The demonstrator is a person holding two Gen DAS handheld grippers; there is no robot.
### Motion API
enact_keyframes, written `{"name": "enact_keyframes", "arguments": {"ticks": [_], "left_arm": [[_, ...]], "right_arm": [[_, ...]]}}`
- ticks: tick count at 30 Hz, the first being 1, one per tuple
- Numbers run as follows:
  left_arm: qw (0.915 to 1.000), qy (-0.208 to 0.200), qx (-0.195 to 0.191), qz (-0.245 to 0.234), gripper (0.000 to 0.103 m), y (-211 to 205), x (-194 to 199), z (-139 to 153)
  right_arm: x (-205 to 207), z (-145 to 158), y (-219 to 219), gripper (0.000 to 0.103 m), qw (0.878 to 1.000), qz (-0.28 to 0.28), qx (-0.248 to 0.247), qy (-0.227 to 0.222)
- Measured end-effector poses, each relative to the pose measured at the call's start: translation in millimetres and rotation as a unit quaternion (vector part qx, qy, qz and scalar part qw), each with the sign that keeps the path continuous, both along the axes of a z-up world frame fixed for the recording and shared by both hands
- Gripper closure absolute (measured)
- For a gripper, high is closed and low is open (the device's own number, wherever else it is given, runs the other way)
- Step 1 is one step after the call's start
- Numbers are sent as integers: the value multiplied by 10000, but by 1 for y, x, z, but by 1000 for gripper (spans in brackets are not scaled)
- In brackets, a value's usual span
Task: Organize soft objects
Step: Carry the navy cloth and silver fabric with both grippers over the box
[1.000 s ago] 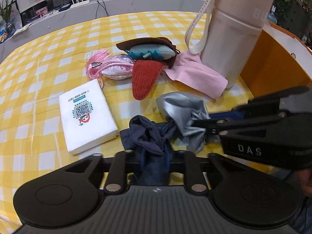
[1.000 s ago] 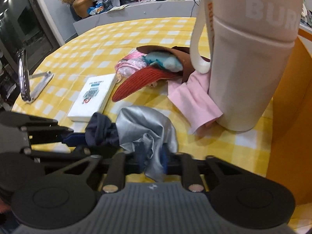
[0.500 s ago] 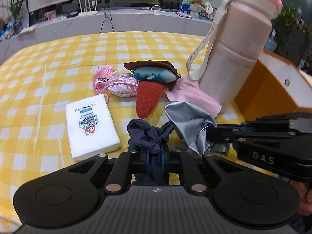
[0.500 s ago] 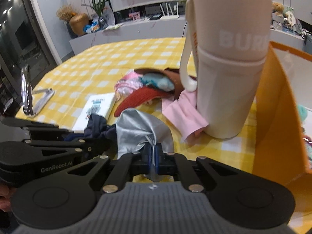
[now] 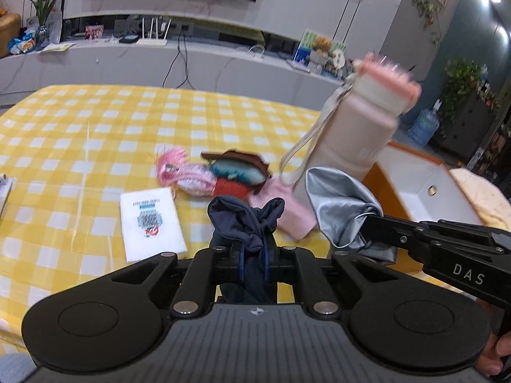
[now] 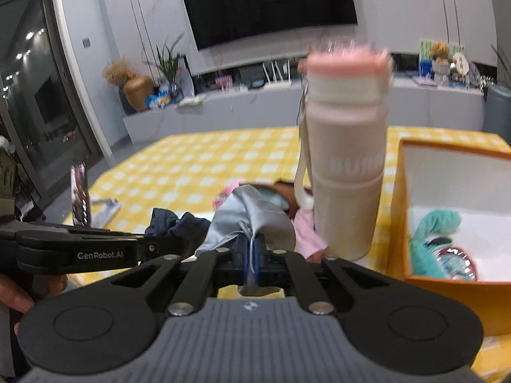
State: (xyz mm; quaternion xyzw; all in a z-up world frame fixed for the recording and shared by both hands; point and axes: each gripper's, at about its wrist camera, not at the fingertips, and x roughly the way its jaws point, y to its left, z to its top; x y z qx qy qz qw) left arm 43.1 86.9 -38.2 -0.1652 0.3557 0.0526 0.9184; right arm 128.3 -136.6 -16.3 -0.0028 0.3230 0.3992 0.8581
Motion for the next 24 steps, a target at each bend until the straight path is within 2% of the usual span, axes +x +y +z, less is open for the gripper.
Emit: {"name": "enact_keyframes", "arguments": {"ticks": [4,9,14,20,24], "left_arm": [[9996,-257,-39,-125,91,-12,-6,24],[9966,-537,-226,-574,91,-37,1,51],[9899,-706,-376,-1168,91,-76,30,67],[9814,-778,-223,-1743,91,-128,72,75],[9774,-755,-175,-1967,91,-155,101,74]], "right_arm": [[-9,19,-24,102,9996,-144,185,-138],[-15,35,-59,102,9983,-418,227,-337],[-2,46,-105,102,9951,-905,243,-307],[24,54,-153,102,9867,-1587,52,-342],[42,53,-170,102,9821,-1849,-126,-350]]}}
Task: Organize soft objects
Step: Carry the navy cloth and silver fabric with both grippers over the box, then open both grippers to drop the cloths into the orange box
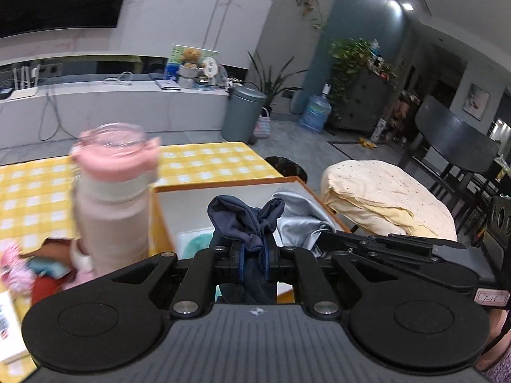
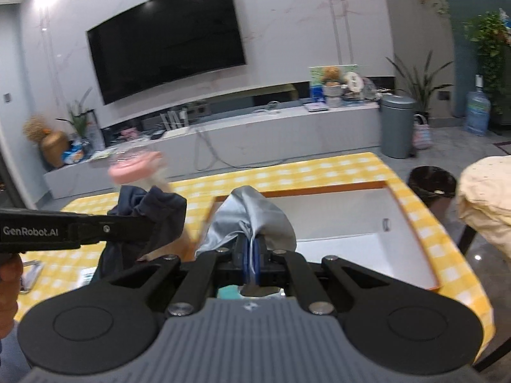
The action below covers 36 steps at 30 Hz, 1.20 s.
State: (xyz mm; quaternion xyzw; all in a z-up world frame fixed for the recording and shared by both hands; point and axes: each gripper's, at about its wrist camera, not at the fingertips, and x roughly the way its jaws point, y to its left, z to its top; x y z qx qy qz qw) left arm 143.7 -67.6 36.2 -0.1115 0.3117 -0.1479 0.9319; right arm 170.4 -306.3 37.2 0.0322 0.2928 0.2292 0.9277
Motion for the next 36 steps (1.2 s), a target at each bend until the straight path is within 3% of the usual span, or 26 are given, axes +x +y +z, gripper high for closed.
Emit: {"name": "enact_keyframes", "arguments": {"ticks": [13,20,25,26,28,29,31,36], "left_arm": [[9976,547,388,-190,91,-55,73,-49],[9910,1164,649,-81,88,-62,96,-80],[9888,1314,708,-25,84,-62,99,-90],[9887,1326,694,-8,82,-62,100,-90],[9894,1308,637,7,65,-61,98,-89],[9899,1288,600,15,62,-60,98,-87],[9913,1204,535,38,57,-59,96,-82],[9945,895,539,73,57,-63,86,-67]], "right_arm": [[78,-54,-16,101,9917,-388,-1048,635],[96,-77,-12,98,9869,-325,-1304,897],[98,-84,-12,94,9848,-303,-1417,954],[97,-83,-11,88,9846,-301,-1434,951],[95,-82,-11,72,9851,-300,-1425,910],[95,-81,-11,66,9855,-301,-1424,876],[93,-77,-11,66,9857,-320,-1443,812],[83,-67,-15,63,9868,-399,-1399,714]]}}
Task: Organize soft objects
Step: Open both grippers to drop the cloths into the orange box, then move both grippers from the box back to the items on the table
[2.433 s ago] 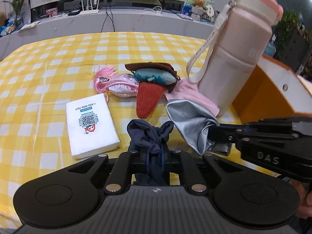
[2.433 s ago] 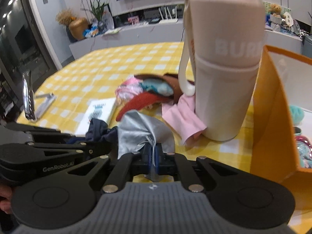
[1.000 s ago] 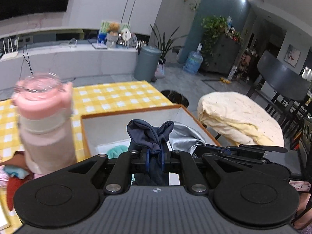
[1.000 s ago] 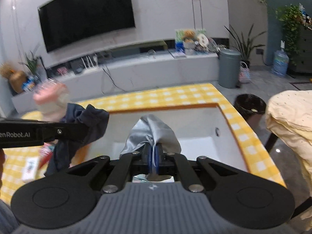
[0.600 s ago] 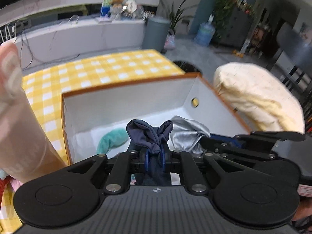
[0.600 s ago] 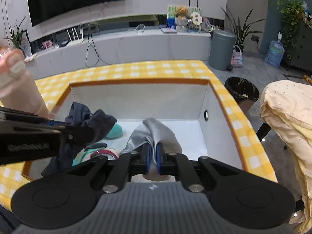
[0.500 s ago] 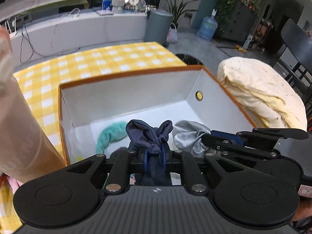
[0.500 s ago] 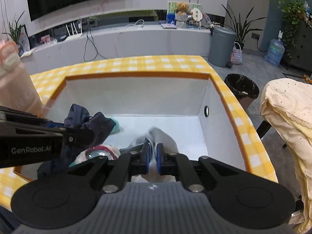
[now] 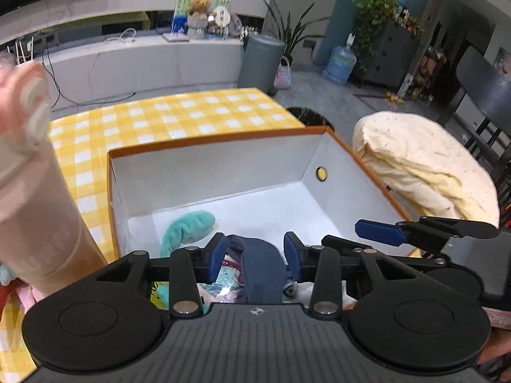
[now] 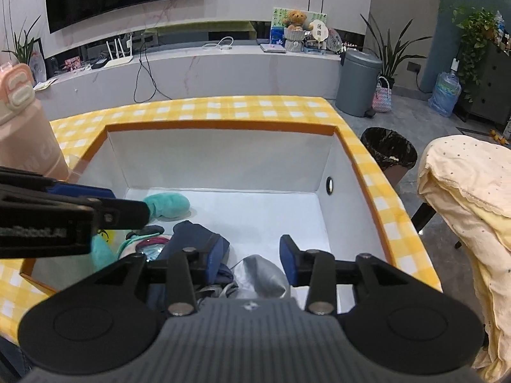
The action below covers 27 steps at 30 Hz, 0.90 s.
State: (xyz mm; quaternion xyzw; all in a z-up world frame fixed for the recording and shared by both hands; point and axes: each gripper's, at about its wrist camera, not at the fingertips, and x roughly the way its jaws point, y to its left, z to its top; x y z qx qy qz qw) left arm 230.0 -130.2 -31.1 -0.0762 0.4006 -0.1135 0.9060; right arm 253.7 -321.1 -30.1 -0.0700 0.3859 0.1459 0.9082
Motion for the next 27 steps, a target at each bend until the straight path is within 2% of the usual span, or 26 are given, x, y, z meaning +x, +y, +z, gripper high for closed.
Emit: {"name": "enact_keyframes", "arguments": {"ticks": [4,11,16,21,27], "left_arm": [[9995,-246,-211,0,57,6,-23,14],[9965,-827,73,80,57,23,-77,34],[9954,-889,-10,344,57,53,-110,41],[9931,-912,180,711,56,87,-138,41],[9880,-670,178,1378,48,138,-163,28]], "right_arm": [[-16,14,-3,59,9997,-44,85,-235],[-53,41,12,58,9970,16,488,-596],[-81,48,41,58,9950,284,681,-678],[-103,48,78,54,9922,666,837,-643],[-116,35,126,53,9892,1091,890,-417]]}}
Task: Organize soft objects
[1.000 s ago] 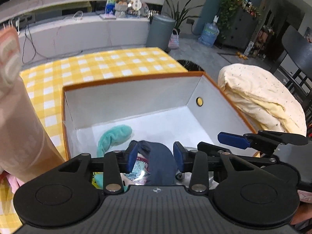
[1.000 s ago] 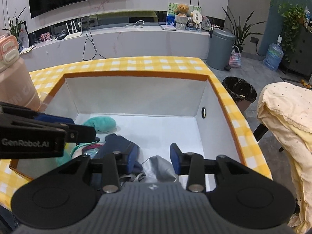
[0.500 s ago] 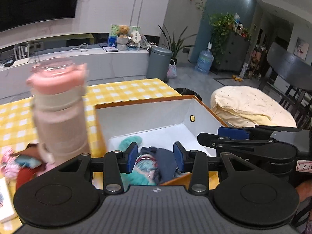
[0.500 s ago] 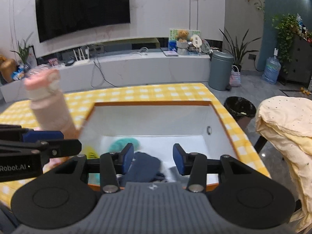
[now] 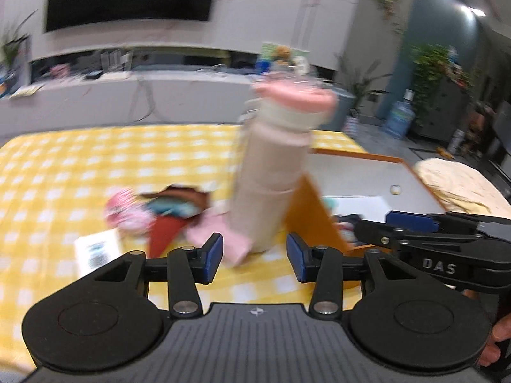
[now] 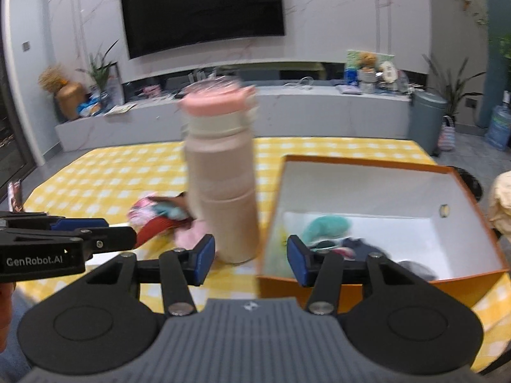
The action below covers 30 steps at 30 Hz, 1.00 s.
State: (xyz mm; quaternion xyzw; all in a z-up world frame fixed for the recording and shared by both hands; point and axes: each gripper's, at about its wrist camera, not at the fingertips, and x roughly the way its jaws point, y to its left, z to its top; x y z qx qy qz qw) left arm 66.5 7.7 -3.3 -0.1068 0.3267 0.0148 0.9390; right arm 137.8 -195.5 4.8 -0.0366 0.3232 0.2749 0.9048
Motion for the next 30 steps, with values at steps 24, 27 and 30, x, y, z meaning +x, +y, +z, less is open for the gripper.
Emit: {"name": "enact_keyframes", "arguments": {"ticks": [24,27,30], "left_arm": [[9673,1150,131,2257,16,126,17,-95],[9653,1183,142,2323,16,129,21,-106],[9633,1260,159,2364,16,132,25,-111]], "right_arm": [[49,-97,140,44,9949,330,-904,317],[51,-108,148,45,9940,411,-935,400],[55,-115,154,56,9934,450,-975,401]]}}
